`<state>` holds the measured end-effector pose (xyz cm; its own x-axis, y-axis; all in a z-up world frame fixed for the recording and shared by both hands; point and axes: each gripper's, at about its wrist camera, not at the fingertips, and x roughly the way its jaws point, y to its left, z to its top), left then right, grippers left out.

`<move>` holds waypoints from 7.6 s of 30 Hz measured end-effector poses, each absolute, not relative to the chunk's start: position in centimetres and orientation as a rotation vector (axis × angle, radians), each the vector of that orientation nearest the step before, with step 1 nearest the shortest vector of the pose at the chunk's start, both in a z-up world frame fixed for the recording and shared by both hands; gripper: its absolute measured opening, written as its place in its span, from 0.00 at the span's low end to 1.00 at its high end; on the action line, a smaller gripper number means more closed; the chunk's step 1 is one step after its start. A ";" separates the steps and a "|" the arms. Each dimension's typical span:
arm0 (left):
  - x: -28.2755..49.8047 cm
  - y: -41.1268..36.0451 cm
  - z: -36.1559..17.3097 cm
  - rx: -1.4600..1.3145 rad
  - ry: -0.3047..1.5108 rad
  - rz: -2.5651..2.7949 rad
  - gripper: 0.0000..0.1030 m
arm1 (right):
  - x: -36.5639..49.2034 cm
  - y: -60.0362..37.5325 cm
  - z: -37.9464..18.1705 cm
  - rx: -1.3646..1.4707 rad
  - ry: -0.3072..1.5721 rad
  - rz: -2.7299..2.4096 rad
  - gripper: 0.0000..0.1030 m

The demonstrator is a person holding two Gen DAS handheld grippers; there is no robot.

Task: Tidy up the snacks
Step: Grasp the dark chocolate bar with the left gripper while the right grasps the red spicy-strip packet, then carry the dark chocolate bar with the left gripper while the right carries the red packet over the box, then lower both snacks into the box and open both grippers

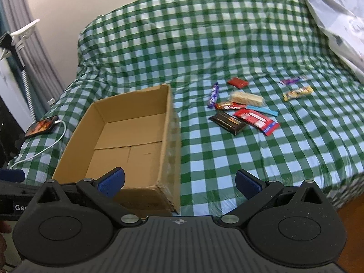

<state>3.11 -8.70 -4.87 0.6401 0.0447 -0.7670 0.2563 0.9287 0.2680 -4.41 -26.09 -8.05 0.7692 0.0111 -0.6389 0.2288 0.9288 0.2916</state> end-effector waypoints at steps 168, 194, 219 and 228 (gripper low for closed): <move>0.9 1.2 -4.1 -0.140 0.921 -0.229 0.42 | -6.9 -19.5 -5.6 0.056 0.670 0.181 0.32; 7.5 2.3 -4.7 -0.153 0.938 -0.178 0.42 | -1.5 -19.1 -6.4 0.069 0.729 0.150 0.32; 19.4 -0.5 -7.2 -0.073 0.981 -0.147 0.42 | 10.1 -19.6 -8.7 0.153 0.778 0.154 0.34; 23.0 -1.1 -9.1 -0.036 1.008 -0.135 0.42 | 13.7 -20.3 -10.1 0.163 0.785 0.147 0.34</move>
